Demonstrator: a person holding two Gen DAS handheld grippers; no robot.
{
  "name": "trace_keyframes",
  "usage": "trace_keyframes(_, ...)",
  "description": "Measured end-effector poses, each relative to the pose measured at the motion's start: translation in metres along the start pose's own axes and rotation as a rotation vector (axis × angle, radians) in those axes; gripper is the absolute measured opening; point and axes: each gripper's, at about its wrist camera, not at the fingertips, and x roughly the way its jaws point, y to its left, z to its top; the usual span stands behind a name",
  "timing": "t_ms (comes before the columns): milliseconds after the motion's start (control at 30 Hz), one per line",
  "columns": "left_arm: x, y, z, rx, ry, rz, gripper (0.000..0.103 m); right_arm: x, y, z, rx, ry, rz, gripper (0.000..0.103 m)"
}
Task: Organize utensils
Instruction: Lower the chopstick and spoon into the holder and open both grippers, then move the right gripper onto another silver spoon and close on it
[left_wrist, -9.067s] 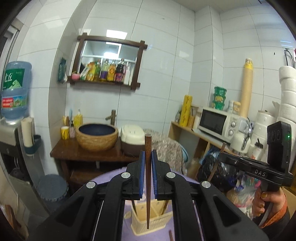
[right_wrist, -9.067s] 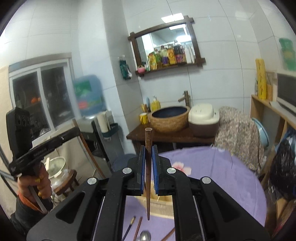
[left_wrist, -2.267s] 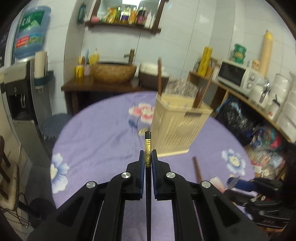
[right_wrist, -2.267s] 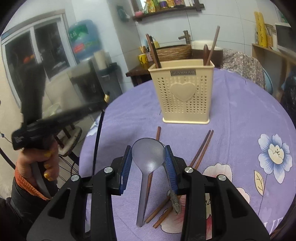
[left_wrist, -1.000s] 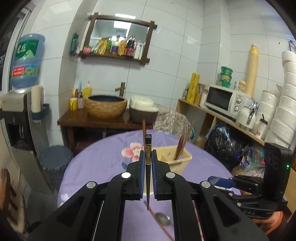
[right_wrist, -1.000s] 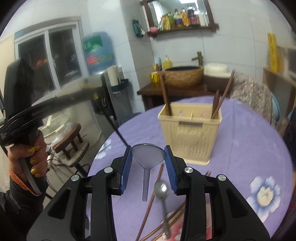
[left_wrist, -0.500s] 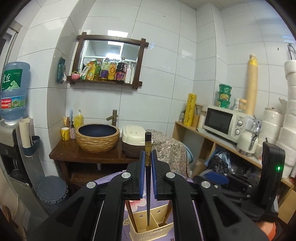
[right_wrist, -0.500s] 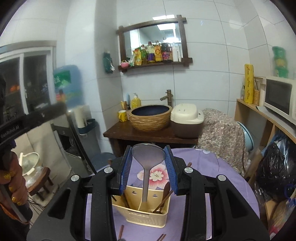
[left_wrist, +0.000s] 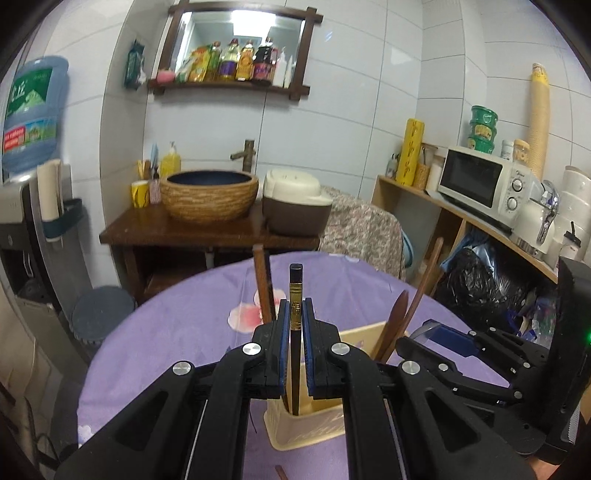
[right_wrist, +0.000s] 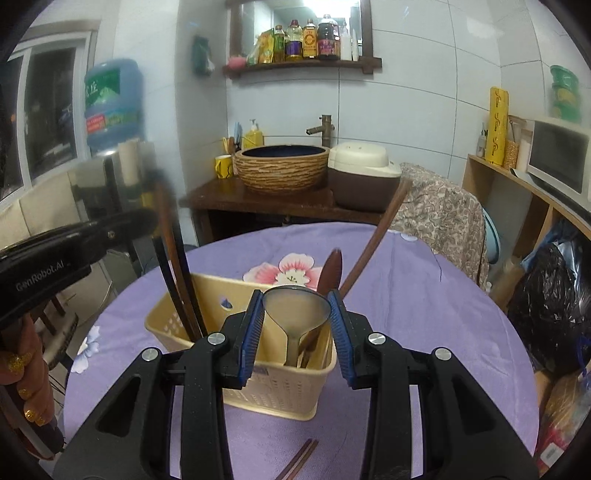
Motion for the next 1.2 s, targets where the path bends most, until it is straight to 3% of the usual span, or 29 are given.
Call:
trace_keyframes(200, -0.003, 0.006, -0.003, -0.012, -0.015, 0.01, 0.008, 0.002, 0.004, -0.01, -0.023, -0.009, -0.014, 0.038)
trace_keyframes(267, -0.005, 0.006, -0.004, -0.015, -0.011, 0.002, 0.01, -0.001, 0.003, -0.011, -0.02, -0.022, -0.022, 0.046)
trace_keyframes(300, -0.007, 0.006, -0.004, -0.014, -0.013, -0.001, 0.016, -0.003, 0.003, -0.012, -0.017, -0.028, -0.021, 0.049)
trace_keyframes(367, -0.017, 0.007, -0.007, -0.01, -0.026, 0.01, 0.04, -0.011, 0.004, -0.014, -0.016, -0.044, -0.019, 0.061)
trace_keyframes(400, -0.025, 0.008, -0.01, -0.011, -0.04, 0.019, 0.054, -0.015, 0.005, -0.016, -0.019, -0.05, -0.022, 0.061)
trace_keyframes(600, -0.073, 0.021, -0.056, -0.073, -0.069, 0.074, 0.081, -0.042, 0.007, -0.043, -0.007, -0.03, 0.027, 0.065)
trace_keyframes(700, -0.096, 0.031, -0.092, -0.131, -0.065, 0.092, 0.081, -0.05, 0.02, -0.069, -0.03, 0.02, 0.112, 0.065)
trace_keyframes(900, -0.109, 0.044, -0.142, -0.141, 0.045, 0.145, 0.081, -0.037, 0.046, -0.12, -0.058, 0.184, 0.295, 0.065)
trace_keyframes(1067, -0.122, 0.054, -0.171, -0.126, 0.089, 0.16, 0.081, -0.013, 0.068, -0.154, -0.112, 0.298, 0.327, 0.065)
trace_keyframes(1200, -0.118, 0.06, -0.182, -0.129, 0.131, 0.157, 0.081, 0.001, 0.075, -0.163, -0.145, 0.341, 0.318, 0.065)
